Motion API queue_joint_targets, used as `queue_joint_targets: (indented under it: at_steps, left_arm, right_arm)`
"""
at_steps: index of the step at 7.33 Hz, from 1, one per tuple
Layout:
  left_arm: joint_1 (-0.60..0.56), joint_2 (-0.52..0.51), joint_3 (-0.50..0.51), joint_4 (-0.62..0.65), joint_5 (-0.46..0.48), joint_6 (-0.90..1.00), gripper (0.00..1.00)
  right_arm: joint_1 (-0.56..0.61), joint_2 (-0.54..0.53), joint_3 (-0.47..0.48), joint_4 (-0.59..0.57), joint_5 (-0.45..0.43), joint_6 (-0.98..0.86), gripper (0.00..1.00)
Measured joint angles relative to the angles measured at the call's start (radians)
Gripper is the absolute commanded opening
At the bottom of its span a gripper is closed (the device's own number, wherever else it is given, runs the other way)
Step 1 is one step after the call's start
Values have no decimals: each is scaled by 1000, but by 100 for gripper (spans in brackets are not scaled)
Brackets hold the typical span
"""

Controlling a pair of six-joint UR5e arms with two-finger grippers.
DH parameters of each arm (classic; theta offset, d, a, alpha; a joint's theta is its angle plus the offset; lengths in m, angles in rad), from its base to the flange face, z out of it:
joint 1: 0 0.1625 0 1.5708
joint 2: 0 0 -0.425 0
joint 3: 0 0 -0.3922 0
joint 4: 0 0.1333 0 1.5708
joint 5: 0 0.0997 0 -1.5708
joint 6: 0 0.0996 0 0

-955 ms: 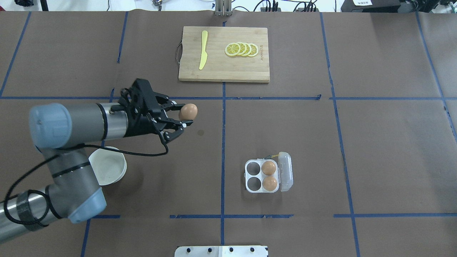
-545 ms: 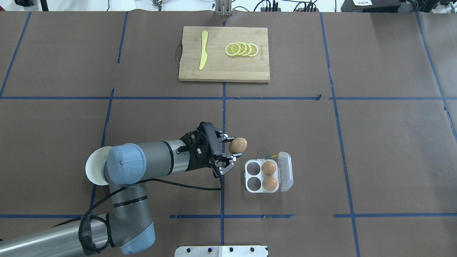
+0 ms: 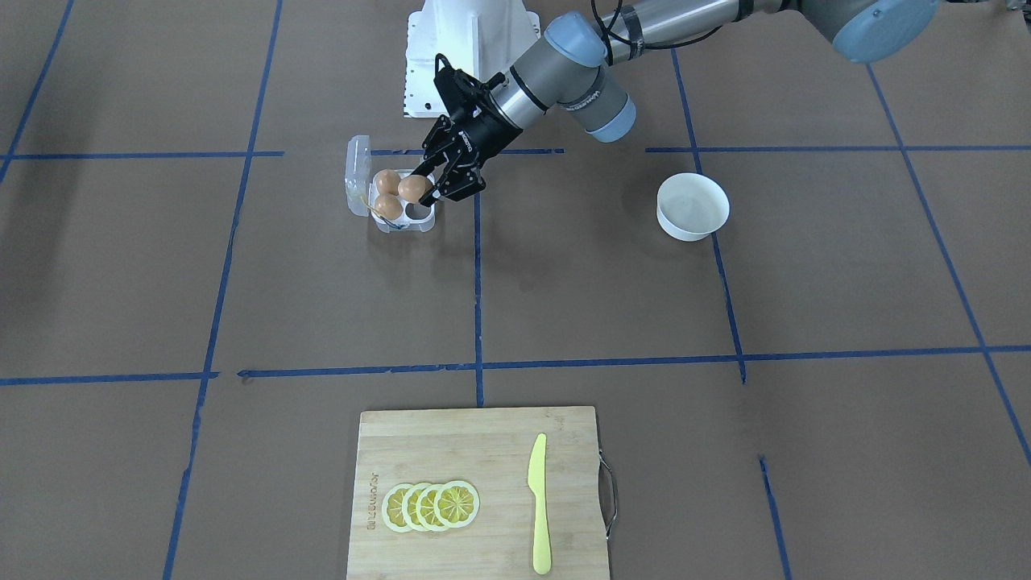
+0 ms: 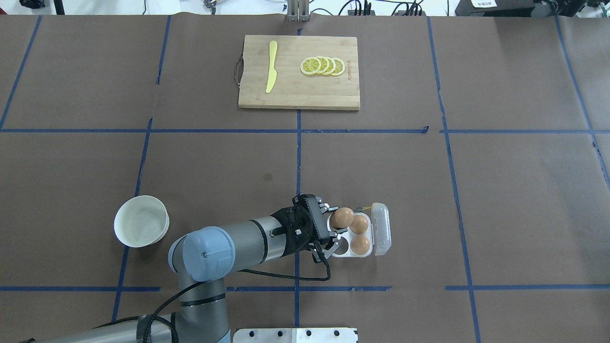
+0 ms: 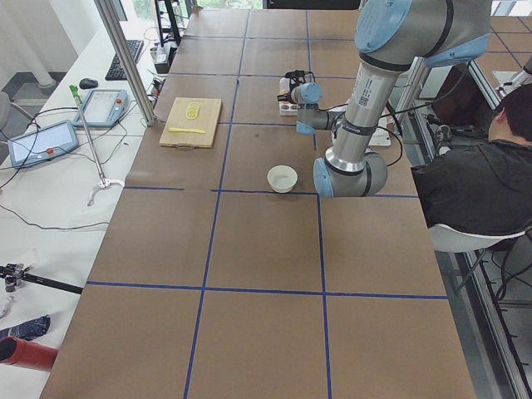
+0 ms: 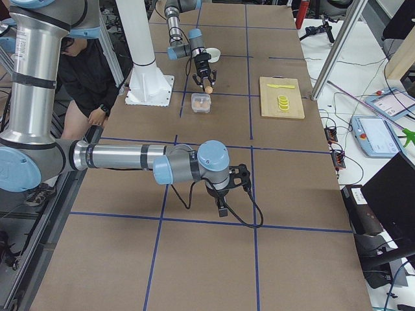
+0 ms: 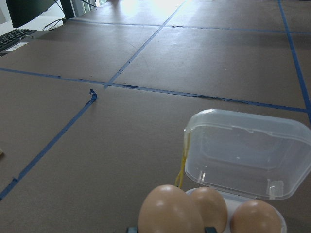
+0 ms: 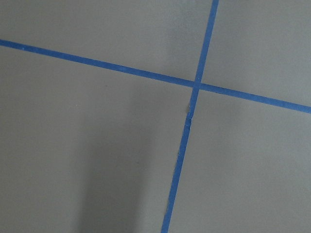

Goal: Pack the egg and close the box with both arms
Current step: 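Lower the egg into an empty slot and open the left gripper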

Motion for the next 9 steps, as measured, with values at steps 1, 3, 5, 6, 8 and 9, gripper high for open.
queue_joint_targets:
  at_steps: [1, 3, 5, 6, 8, 9]
  left_arm:
    - [12, -2, 0, 0, 5, 0, 40]
    - [19, -3, 1, 0, 7, -1, 63]
    - [22, -4, 1, 0, 7, -1, 65]
    - [23, -4, 1, 0, 8, -2, 65]
    - [25, -4, 0, 0, 8, -2, 65]
    - [25, -4, -4, -2, 8, -7, 65]
  right_arm:
    - [1, 0, -1, 0, -1, 0, 100]
    - [3, 0, -5, -1, 0, 0, 100]
    - [4, 0, -8, -1, 0, 1, 100]
    - [5, 0, -10, -1, 0, 0, 100]
    - [6, 1, -12, -1, 0, -1, 100]
    - [6, 2, -13, -1, 0, -1, 100]
